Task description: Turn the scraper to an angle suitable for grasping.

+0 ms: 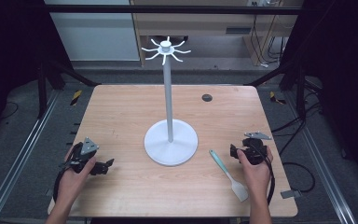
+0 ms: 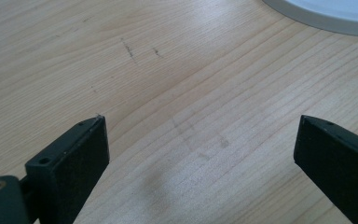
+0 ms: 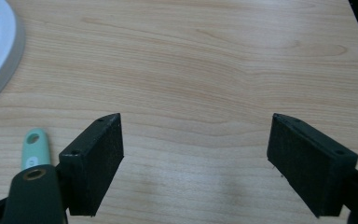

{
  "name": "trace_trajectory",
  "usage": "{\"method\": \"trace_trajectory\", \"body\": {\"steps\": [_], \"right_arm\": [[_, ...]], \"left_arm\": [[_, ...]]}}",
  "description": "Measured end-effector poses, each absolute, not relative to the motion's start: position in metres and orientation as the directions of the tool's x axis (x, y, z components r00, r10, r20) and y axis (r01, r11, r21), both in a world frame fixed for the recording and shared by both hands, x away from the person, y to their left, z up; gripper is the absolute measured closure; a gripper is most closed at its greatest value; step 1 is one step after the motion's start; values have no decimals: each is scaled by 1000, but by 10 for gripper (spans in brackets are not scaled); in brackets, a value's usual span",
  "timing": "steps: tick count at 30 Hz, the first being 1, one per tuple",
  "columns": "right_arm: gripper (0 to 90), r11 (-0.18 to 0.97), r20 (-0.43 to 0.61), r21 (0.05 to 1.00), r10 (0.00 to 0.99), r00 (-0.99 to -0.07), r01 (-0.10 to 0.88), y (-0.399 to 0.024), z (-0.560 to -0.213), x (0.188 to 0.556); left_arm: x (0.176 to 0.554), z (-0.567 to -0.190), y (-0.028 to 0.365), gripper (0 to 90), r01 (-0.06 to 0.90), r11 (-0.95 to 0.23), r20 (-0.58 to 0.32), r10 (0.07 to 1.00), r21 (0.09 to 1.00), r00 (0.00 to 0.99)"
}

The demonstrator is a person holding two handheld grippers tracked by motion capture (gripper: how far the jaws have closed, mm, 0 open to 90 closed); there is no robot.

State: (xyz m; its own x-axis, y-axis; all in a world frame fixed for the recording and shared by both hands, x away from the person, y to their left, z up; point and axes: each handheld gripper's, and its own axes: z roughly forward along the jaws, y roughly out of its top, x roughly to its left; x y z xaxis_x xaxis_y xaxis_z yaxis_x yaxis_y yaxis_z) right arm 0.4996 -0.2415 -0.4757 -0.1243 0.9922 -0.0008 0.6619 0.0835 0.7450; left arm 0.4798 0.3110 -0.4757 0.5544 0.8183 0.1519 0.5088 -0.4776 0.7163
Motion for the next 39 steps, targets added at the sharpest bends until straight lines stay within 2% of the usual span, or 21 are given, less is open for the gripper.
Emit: {"method": "trace_trajectory", "body": {"steps": [7, 12, 14, 17, 18, 20, 23, 26, 27, 28, 31, 39], "right_arm": [[189, 123, -9, 745, 985, -174, 655, -223, -472, 506], [256, 134, -14, 744, 983, -185, 655, -213, -468, 509], [345, 168, -37, 738, 977, -209, 654, -205, -466, 510], [402, 193, -58, 733, 973, -223, 652, -200, -465, 510], [483, 221, -79, 730, 967, -241, 647, -197, -464, 511], [511, 225, -73, 724, 965, -252, 652, -195, -464, 512], [683, 262, -62, 697, 949, -308, 667, -189, -468, 513], [751, 275, -58, 686, 943, -327, 673, -187, -469, 513], [812, 276, -42, 678, 940, -338, 681, -186, -471, 513], [812, 276, -42, 678, 940, -338, 681, -186, -471, 513], [887, 294, -29, 640, 933, -360, 710, -184, -477, 516], [900, 309, -7, 615, 922, -387, 725, -179, -481, 515]], "left_arm": [[478, -476, 312, 30, 511, -477, 146, 817, 715, 559], [478, -477, 311, 29, 510, -475, 140, 816, 717, 561], [479, -477, 310, 30, 510, -482, 142, 811, 712, 568], [479, -478, 309, 30, 508, -483, 143, 810, 713, 569], [478, -478, 308, 30, 508, -486, 145, 808, 711, 571], [478, -477, 308, 30, 508, -491, 148, 806, 708, 573], [478, -478, 307, 30, 509, -492, 150, 807, 706, 572], [479, -478, 307, 30, 508, -498, 154, 804, 703, 575], [479, -478, 307, 30, 507, -498, 155, 804, 704, 575], [479, -478, 306, 30, 506, -500, 156, 803, 703, 576], [479, -478, 306, 30, 506, -503, 158, 801, 700, 578], [479, -478, 307, 30, 508, -502, 158, 802, 699, 576]]}}
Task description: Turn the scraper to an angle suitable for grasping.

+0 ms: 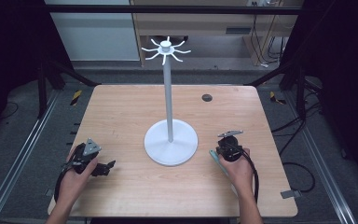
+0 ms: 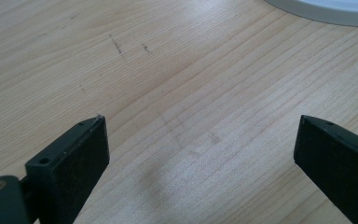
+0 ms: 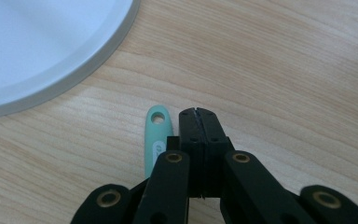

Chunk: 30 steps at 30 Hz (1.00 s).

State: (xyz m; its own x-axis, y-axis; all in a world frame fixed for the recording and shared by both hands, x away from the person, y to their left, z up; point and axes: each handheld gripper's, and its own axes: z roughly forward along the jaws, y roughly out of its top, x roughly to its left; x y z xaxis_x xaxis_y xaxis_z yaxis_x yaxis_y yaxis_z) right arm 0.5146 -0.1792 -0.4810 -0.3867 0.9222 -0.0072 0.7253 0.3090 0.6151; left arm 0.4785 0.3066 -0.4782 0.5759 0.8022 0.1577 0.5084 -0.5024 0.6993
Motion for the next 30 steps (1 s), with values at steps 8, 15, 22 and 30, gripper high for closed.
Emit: {"method": "trace_trajectory", "body": {"steps": [8, 15, 22, 30], "right_arm": [[900, 317, 8, 601, 916, -402, 734, -178, -484, 515], [900, 330, 51, 598, 894, -445, 730, -175, -484, 513], [900, 368, 75, 588, 862, -501, 721, -165, -484, 506], [892, 392, 41, 618, 850, -525, 682, -159, -474, 499]], "left_arm": [[479, -479, 306, 30, 509, -508, 158, 798, 695, 581], [479, -480, 304, 30, 510, -517, 161, 794, 687, 587], [479, -480, 304, 30, 514, -519, 161, 793, 683, 588], [479, -481, 302, 30, 513, -528, 166, 788, 676, 592]]}}
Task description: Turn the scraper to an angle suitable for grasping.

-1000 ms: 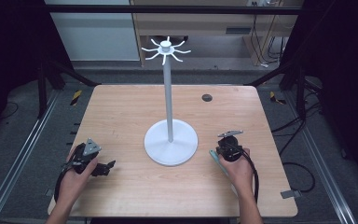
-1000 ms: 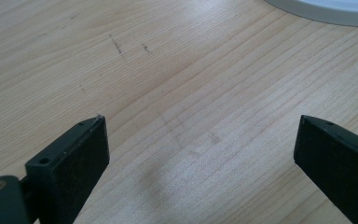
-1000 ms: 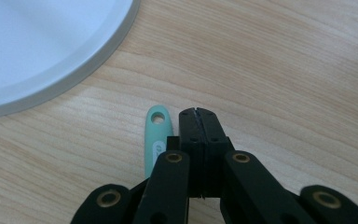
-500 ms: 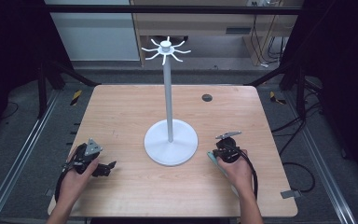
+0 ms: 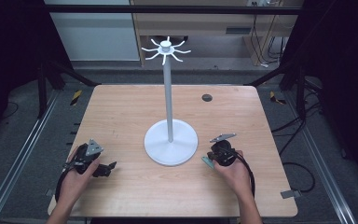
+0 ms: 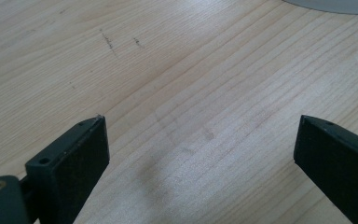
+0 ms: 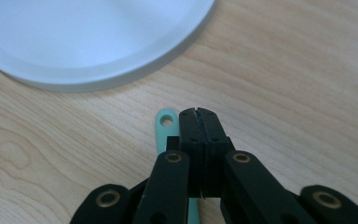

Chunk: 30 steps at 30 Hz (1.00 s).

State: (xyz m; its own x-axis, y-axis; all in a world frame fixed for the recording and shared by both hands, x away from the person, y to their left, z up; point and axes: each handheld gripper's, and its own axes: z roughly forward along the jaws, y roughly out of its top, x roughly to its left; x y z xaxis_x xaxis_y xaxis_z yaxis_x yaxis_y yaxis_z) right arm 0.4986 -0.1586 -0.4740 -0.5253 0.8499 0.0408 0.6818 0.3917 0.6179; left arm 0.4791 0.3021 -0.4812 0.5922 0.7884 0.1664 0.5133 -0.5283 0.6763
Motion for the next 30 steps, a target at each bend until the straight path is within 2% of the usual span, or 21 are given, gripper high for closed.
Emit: {"method": "trace_trajectory", "body": {"steps": [8, 17, 22, 30], "right_arm": [[783, 475, -24, 588, 820, -572, 655, -145, -456, 493], [620, 530, -22, 472, 806, -591, 705, -143, -450, 497], [605, 545, -14, 411, 806, -592, 731, -140, -453, 504], [607, 536, 0, 378, 815, -579, 755, -136, -456, 512]], "left_arm": [[479, -481, 301, 30, 511, -534, 171, 786, 674, 595], [480, -481, 300, 30, 508, -529, 162, 784, 679, 599], [479, -479, 301, 30, 505, -521, 160, 788, 688, 595], [480, -480, 302, 30, 507, -516, 152, 788, 690, 596]]}}
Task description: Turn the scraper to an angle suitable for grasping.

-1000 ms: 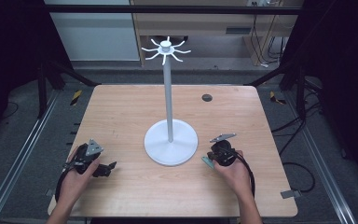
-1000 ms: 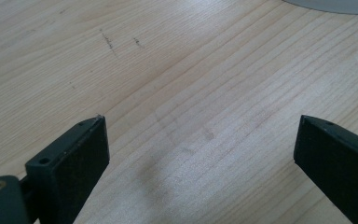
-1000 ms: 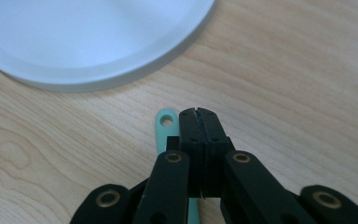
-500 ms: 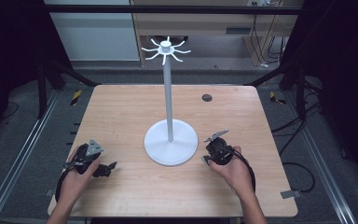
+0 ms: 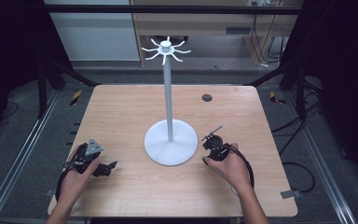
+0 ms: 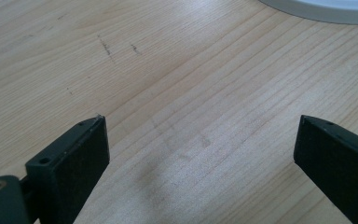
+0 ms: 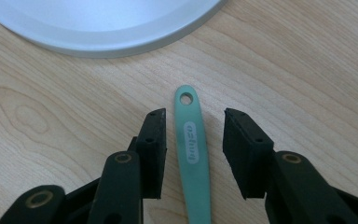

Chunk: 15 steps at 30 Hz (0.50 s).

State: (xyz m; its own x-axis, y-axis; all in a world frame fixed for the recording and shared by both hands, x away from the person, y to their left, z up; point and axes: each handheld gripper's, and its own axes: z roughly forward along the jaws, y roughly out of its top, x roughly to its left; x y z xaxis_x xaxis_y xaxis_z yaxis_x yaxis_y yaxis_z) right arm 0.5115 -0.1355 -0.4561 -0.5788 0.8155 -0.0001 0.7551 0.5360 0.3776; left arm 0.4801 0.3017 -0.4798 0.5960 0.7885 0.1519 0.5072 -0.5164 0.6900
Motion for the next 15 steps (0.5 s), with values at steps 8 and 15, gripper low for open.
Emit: {"method": "trace_trajectory", "body": {"steps": [8, 15], "right_arm": [[614, 558, -10, 350, 805, -593, 752, -134, -460, 516], [636, 571, -8, 320, 800, -601, 756, -136, -462, 518]], "left_arm": [[478, -479, 302, 30, 507, -525, 163, 787, 684, 594], [477, -478, 304, 30, 510, -516, 163, 795, 688, 585]]}}
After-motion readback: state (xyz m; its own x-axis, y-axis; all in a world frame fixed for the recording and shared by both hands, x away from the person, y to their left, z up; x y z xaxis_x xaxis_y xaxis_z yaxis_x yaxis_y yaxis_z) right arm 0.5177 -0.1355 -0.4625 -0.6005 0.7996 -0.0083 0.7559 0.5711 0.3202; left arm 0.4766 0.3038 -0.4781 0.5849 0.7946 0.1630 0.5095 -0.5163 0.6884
